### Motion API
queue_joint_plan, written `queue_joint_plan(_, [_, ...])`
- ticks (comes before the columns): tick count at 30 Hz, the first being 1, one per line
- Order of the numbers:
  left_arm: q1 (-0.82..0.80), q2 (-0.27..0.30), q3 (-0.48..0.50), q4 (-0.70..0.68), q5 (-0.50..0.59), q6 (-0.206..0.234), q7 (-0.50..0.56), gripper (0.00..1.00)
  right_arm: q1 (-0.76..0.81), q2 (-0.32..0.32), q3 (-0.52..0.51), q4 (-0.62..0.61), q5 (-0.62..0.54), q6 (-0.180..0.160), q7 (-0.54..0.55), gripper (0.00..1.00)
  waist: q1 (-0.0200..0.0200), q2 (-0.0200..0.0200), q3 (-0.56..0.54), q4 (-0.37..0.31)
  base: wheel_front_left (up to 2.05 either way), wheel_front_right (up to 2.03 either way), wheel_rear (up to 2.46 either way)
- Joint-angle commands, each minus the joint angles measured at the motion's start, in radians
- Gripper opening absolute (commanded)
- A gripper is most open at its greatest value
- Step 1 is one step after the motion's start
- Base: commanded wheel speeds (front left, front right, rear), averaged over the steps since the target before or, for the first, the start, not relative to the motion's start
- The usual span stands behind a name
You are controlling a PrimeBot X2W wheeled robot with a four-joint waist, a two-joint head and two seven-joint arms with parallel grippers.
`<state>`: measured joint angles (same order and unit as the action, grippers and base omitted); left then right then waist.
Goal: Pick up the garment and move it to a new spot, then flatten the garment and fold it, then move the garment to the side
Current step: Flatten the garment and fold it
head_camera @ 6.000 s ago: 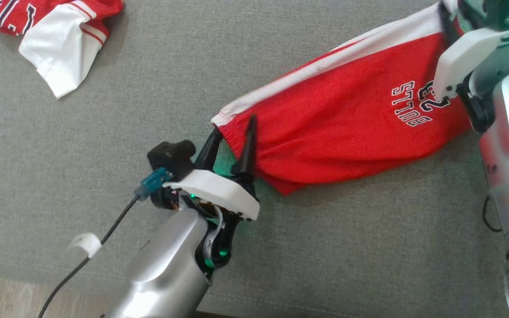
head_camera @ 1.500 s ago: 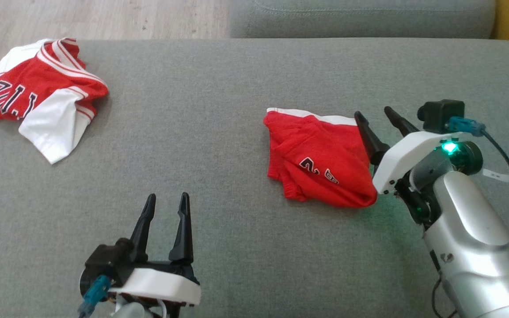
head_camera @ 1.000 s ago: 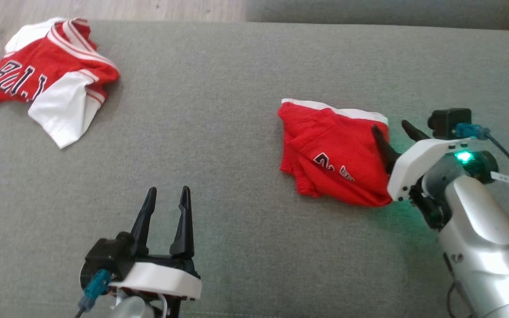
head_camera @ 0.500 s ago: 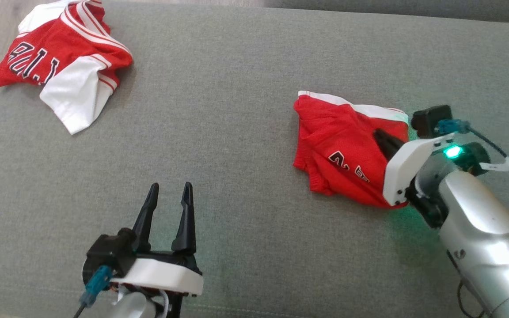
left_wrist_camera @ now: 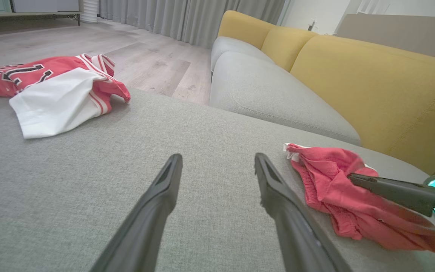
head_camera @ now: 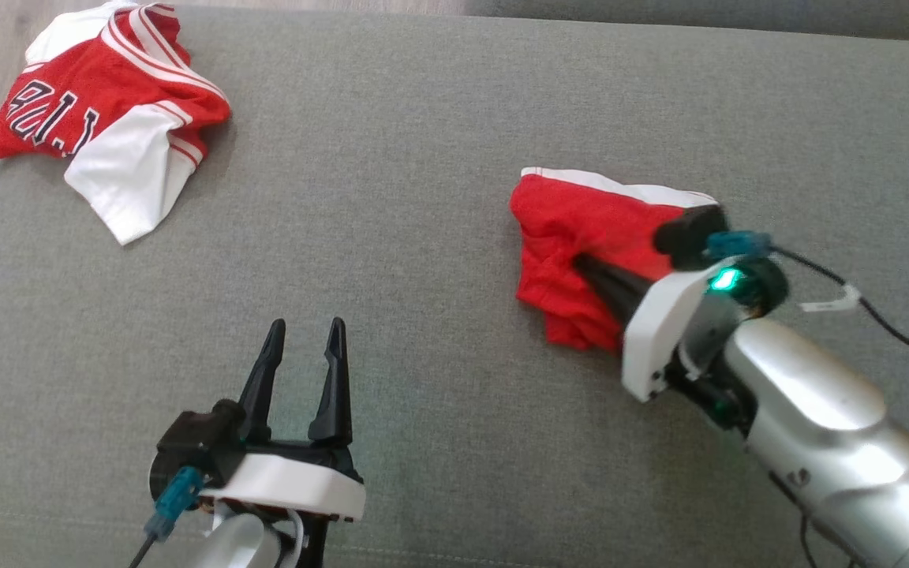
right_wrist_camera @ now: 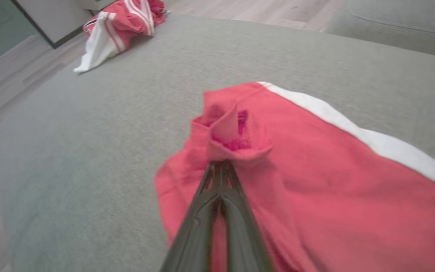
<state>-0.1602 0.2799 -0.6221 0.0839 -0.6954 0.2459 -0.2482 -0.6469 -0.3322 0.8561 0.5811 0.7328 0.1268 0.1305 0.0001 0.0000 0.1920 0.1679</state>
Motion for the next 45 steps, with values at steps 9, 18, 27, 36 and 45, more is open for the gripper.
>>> queue_joint_plan(9, [-0.038, 0.01, 0.039, -0.025, 0.009, -0.004, -0.011, 1.0, -0.025, -0.01, 0.218, -0.104, 0.067, 0.004, -0.006, 0.0, -0.0001, 0.0, -0.003, -0.005, 0.0, 0.0, 0.0])
queue_joint_plan(18, [-0.027, 0.012, 0.047, -0.025, 0.008, 0.0, -0.012, 1.0, -0.079, -0.012, 0.219, -0.102, 0.104, 0.004, -0.129, 0.0, -0.0001, 0.0, -0.021, -0.012, 0.0, 0.0, 0.0])
queue_joint_plan(27, [-0.023, 0.012, 0.046, -0.037, 0.01, 0.0, -0.012, 1.0, -0.114, -0.09, 0.096, -0.003, 0.094, 0.004, -0.151, 0.0, -0.0001, 0.0, -0.013, 0.005, 0.0, 0.0, 0.0])
queue_joint_plan(36, [-0.041, 0.003, 0.037, -0.031, 0.014, -0.01, -0.011, 1.0, -0.145, -0.122, 0.123, 0.125, 0.093, 0.004, -0.088, 0.0, -0.0001, 0.0, 0.027, 0.055, 0.0, 0.0, 0.0])
queue_joint_plan(45, [-0.041, -0.002, 0.038, -0.018, 0.015, -0.016, -0.012, 1.0, -0.157, -0.101, 0.217, 0.132, 0.138, 0.004, -0.072, 0.0, -0.0001, 0.0, 0.028, 0.08, 0.0, 0.0, 0.0])
